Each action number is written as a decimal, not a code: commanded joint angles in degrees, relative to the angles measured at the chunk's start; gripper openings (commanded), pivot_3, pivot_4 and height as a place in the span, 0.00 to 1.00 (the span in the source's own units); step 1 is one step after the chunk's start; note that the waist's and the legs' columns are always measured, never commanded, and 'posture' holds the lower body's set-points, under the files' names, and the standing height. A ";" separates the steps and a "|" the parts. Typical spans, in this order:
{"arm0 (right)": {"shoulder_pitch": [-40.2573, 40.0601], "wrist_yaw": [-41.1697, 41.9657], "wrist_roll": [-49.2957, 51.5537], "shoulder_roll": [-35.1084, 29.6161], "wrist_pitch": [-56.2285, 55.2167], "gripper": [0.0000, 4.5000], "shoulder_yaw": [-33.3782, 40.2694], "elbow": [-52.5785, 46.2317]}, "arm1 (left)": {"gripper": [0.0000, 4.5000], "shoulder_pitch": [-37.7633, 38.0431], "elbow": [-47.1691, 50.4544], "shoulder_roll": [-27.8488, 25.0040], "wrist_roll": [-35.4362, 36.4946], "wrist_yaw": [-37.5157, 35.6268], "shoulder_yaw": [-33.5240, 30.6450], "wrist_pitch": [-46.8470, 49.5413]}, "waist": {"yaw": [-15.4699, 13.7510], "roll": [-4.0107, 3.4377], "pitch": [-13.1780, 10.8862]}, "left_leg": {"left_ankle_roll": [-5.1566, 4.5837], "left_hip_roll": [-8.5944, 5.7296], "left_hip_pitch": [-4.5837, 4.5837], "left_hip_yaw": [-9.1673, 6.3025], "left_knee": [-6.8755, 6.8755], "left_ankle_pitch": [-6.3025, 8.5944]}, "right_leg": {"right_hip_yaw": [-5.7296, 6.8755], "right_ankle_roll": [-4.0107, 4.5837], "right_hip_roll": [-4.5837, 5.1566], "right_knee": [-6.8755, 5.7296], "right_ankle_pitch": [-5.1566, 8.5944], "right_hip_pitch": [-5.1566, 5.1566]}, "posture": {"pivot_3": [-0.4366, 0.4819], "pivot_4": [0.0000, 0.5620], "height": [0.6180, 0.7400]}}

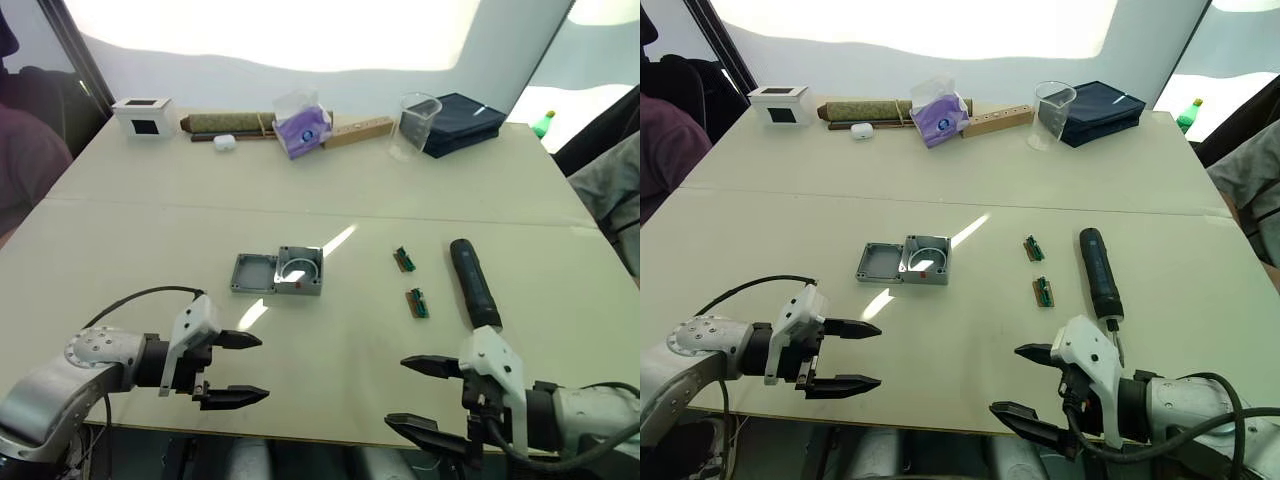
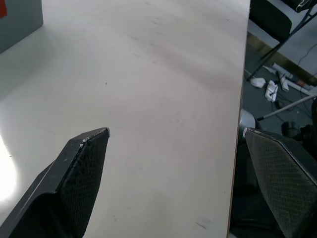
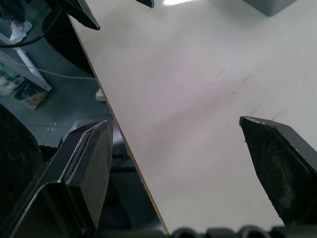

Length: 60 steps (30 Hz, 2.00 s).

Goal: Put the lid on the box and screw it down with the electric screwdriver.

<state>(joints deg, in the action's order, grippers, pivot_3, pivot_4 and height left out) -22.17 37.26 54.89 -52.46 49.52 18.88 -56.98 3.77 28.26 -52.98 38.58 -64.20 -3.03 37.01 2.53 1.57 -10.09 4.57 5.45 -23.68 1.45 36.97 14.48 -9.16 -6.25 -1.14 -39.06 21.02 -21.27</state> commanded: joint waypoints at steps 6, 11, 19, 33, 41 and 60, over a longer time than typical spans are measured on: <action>3.24 -2.96 1.54 -0.92 1.02 1.00 -1.36 0.68 | 0.99 -1.70 0.64 0.33 3.90 0.17 -1.31 2.89 | 0.00 0.00 0.00 | 0.00 0.00 0.00 0.00 0.03 0.00 | 0.00 0.00 0.00 -0.01 0.00 0.01 | 0.48 0.27 0.99; 3.80 -3.74 1.85 -0.40 0.69 1.00 -1.94 0.15 | 0.99 -1.72 0.71 0.11 4.58 0.60 -1.36 3.88 | 0.01 0.00 0.00 | 0.00 -0.01 0.00 -0.02 0.02 0.00 | 0.01 0.00 -0.01 -0.02 0.00 0.01 | 0.48 0.27 0.99; 4.90 -4.83 3.79 -0.65 0.73 1.00 -2.35 -0.75 | 0.99 -1.62 0.37 0.66 3.92 2.26 -1.87 3.44 | 0.06 0.00 0.00 | 0.00 -0.01 0.00 -0.03 0.03 0.00 | 0.01 -0.01 0.00 -0.02 0.00 0.03 | 0.48 0.27 0.99; 14.15 -16.60 11.86 -1.81 0.84 1.00 -2.95 1.75 | 0.99 -14.24 -5.28 -3.25 1.19 2.70 -1.67 4.30 | -0.02 0.06 0.03 | 0.00 -0.03 0.00 -0.04 0.07 0.00 | 0.03 -0.01 0.00 -0.05 -0.01 0.02 | 0.48 0.27 0.99; 29.69 -23.47 4.92 -1.62 4.99 1.00 -13.28 6.70 | 0.99 -42.53 -18.69 -4.57 -16.06 -12.22 14.32 -11.02 | -0.18 0.06 0.02 | 0.00 -0.04 -0.20 -0.03 0.15 -0.01 | 0.02 0.00 -0.04 -0.09 -0.02 -0.16 | 0.48 0.27 0.99; 31.36 -31.31 -10.50 11.38 7.92 1.00 -27.02 4.29 | 0.99 -56.13 -32.80 12.28 -37.55 -17.78 31.66 -21.13 | 0.01 0.03 0.04 | 0.01 0.02 -0.79 -0.02 0.33 -0.04 | -0.01 0.03 -0.12 -0.61 0.00 -0.95 | 0.48 0.27 0.99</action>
<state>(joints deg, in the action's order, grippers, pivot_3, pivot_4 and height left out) 9.19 6.20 45.40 -41.66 58.35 -8.39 -49.99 -50.90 -4.66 -40.84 1.90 -81.58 28.58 17.17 2.54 1.60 -10.05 4.58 5.47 -24.47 1.43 37.30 14.44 -9.18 -6.22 -1.25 -39.67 21.02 -22.22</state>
